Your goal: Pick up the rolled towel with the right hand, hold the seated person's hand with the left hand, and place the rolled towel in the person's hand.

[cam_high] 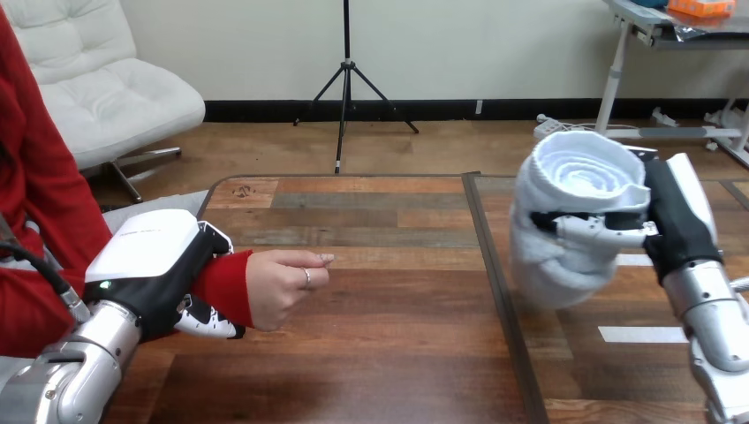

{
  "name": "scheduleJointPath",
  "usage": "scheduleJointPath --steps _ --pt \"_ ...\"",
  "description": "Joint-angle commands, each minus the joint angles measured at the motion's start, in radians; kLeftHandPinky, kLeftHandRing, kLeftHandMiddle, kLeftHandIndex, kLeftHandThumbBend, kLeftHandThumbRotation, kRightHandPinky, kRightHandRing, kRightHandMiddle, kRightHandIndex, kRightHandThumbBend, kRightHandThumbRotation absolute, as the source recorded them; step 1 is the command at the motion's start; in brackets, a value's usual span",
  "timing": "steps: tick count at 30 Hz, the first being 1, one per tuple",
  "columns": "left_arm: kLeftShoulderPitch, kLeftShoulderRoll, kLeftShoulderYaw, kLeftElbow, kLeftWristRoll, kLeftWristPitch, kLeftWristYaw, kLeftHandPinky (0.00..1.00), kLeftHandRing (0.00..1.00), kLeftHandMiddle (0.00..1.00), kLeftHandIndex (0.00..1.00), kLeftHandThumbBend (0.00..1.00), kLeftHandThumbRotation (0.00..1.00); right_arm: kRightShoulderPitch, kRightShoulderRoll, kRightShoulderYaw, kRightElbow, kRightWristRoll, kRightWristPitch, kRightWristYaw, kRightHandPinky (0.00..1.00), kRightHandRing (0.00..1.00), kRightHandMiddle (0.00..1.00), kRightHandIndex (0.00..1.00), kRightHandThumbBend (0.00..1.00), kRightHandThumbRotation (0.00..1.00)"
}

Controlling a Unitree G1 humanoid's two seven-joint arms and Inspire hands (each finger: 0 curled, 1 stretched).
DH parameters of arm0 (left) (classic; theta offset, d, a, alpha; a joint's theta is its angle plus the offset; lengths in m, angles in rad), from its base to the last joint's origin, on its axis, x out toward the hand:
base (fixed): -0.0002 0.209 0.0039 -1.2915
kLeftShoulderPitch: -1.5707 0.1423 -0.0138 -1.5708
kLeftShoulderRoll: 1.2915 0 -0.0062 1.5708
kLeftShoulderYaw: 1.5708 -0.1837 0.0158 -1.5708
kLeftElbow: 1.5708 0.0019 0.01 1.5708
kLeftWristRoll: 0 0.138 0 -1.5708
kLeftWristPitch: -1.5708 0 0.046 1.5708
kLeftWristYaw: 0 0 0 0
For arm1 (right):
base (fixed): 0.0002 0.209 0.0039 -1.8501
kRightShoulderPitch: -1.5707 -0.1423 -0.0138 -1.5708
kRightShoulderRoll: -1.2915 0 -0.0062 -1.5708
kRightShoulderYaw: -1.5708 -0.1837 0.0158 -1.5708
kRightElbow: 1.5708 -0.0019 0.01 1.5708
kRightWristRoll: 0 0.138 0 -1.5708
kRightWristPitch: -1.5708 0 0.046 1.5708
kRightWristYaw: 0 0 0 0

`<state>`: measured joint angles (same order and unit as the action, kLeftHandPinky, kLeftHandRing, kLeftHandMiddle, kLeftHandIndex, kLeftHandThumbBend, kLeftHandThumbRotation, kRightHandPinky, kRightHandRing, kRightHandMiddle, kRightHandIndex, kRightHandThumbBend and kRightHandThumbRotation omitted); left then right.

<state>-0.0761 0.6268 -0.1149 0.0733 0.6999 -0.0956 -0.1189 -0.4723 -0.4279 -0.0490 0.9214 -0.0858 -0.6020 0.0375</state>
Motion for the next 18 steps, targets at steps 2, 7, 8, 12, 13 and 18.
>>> scheduleJointPath --steps 2,7,8,12,13,18 --pt "-0.088 -0.001 0.012 -0.043 -0.011 -0.023 0.026 0.24 0.30 0.35 0.33 0.72 0.00 -0.085 0.036 -0.004 -0.102 -0.007 0.028 -0.036 0.34 0.39 0.43 0.44 0.79 0.00" --pt "-0.095 -0.003 0.009 -0.041 -0.010 -0.028 0.031 0.25 0.30 0.35 0.34 0.72 0.00 -0.092 0.060 -0.003 -0.116 -0.005 0.040 -0.035 0.36 0.41 0.44 0.44 0.78 0.00" --pt "-0.096 -0.004 0.009 -0.042 -0.011 -0.028 0.030 0.25 0.30 0.35 0.34 0.72 0.00 -0.092 0.067 -0.002 -0.126 -0.005 0.050 -0.035 0.36 0.41 0.44 0.44 0.78 0.00" --pt "-0.105 -0.010 0.010 -0.038 -0.019 -0.032 0.033 0.25 0.31 0.36 0.34 0.72 0.00 -0.097 0.089 0.000 -0.143 -0.003 0.075 -0.035 0.37 0.42 0.45 0.43 0.78 0.00" --pt "-0.106 -0.011 0.010 -0.037 -0.021 -0.033 0.034 0.25 0.31 0.36 0.34 0.72 0.00 -0.098 0.092 0.000 -0.145 -0.002 0.078 -0.034 0.37 0.42 0.45 0.43 0.78 0.00" --pt "-0.118 -0.015 0.006 -0.037 -0.017 -0.030 0.033 0.25 0.31 0.36 0.35 0.71 0.00 -0.103 0.116 0.009 -0.167 -0.018 0.103 -0.048 0.37 0.41 0.45 0.43 0.78 0.00"
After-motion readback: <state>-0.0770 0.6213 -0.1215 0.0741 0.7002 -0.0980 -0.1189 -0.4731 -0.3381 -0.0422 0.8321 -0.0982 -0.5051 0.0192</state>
